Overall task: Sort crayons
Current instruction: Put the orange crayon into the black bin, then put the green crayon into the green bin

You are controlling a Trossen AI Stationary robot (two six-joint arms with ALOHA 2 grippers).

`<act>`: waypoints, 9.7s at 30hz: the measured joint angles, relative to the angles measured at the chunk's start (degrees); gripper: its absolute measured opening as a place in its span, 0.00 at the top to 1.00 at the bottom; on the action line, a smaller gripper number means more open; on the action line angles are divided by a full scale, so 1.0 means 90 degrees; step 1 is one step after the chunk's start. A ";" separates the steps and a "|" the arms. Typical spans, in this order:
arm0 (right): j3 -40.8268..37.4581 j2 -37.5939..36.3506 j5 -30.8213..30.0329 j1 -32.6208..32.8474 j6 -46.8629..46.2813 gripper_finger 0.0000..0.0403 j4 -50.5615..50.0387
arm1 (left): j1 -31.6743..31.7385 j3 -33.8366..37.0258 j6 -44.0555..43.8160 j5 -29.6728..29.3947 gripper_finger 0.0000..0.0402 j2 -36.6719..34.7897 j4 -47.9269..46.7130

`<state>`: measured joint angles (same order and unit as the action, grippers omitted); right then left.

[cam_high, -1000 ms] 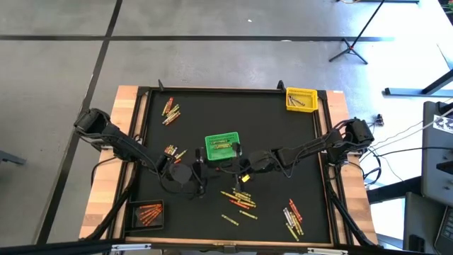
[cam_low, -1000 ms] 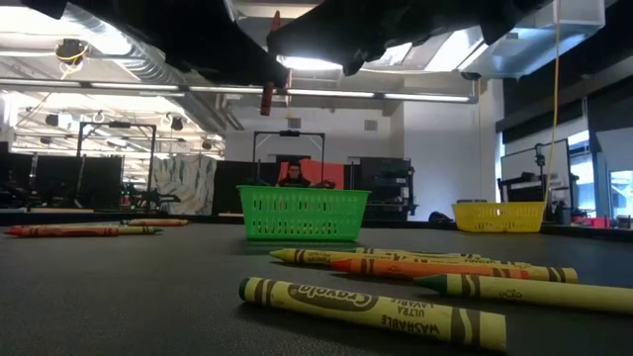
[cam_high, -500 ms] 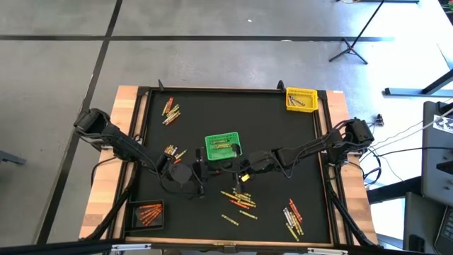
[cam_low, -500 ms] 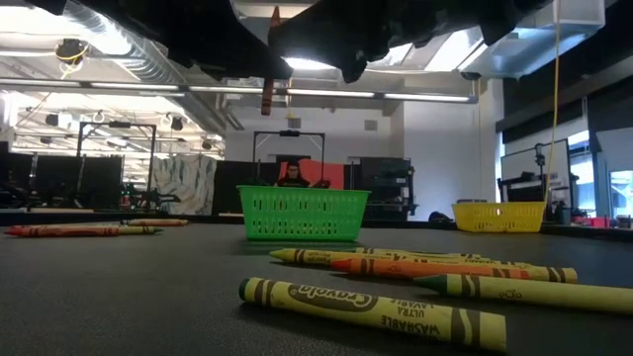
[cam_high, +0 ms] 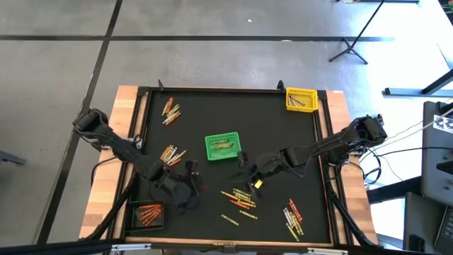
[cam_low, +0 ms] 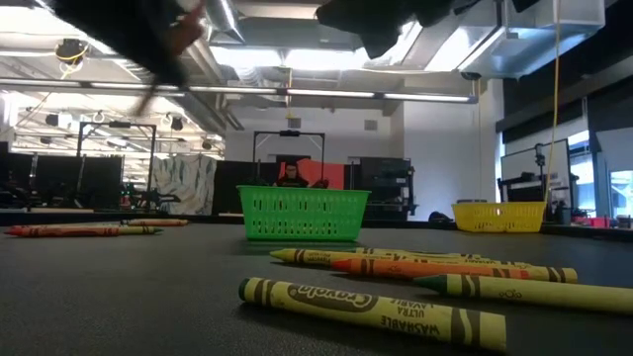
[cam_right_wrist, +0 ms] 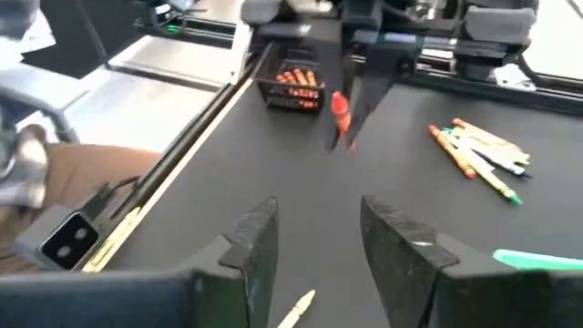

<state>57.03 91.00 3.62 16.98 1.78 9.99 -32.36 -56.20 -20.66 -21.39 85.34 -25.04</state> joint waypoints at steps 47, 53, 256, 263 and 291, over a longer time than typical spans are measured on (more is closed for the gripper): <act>-0.0001 0.0000 -0.1069 -0.0016 0.0631 0.62 -0.0317 | -0.3410 0.0867 -0.6830 0.2637 0.98 0.0202 -0.1741; -0.0001 0.0000 -0.1069 -0.0016 0.0629 0.62 -0.0322 | -0.3410 0.0898 -0.6832 0.2543 0.98 0.0380 -0.1636; -0.0086 0.1681 -0.2499 -0.1648 -0.0202 0.88 0.0009 | 0.0650 0.1661 0.1865 -0.1236 0.80 -0.0816 0.4275; -0.0084 0.1681 -0.2499 -0.1641 -0.0020 0.68 0.0008 | 0.0648 0.1661 0.1865 -0.1193 0.80 -0.0816 0.4275; -0.0077 0.0758 -0.2139 0.0990 -0.1356 0.68 -0.1119 | 0.0648 0.1665 0.1860 -0.1188 0.80 -0.0816 0.4272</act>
<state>56.34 97.82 -15.64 25.89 -10.42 -0.08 -26.52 -41.21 -3.92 -32.08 78.00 13.41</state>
